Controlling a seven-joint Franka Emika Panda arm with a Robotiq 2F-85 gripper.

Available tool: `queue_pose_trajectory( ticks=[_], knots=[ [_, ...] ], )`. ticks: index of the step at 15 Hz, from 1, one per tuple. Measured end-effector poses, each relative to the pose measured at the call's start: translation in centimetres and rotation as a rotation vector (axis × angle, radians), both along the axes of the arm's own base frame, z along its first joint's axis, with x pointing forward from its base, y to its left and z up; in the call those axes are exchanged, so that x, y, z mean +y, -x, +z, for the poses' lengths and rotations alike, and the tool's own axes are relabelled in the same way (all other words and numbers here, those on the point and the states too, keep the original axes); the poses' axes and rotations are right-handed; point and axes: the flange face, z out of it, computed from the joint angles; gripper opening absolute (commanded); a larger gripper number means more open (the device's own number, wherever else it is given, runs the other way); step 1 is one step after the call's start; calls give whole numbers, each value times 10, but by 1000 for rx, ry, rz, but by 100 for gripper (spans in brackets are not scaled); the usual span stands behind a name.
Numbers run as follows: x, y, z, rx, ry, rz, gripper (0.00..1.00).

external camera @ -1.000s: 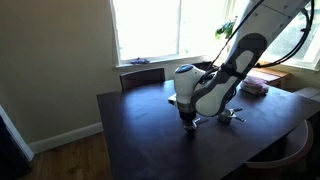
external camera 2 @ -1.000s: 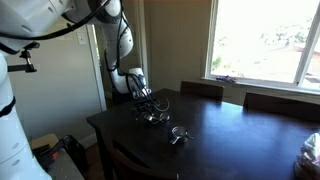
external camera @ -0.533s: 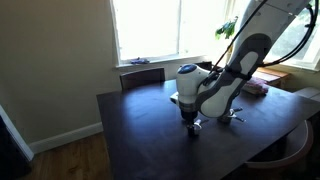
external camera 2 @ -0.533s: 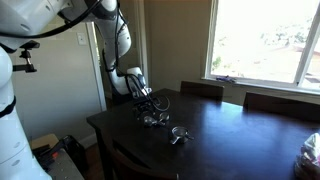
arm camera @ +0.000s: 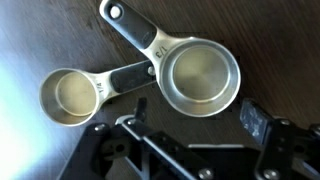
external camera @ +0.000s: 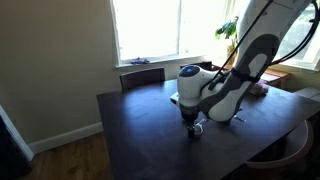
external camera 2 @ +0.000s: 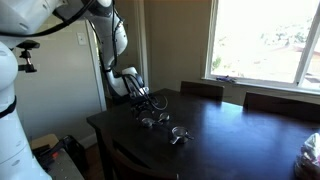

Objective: Stack the cups

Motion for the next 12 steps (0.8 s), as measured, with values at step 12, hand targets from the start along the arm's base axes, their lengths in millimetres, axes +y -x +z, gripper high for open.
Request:
queue_pose_trajectory(
  ticks=[12],
  knots=[
    [-10, 57, 48, 27, -11, 30, 93]
  ],
)
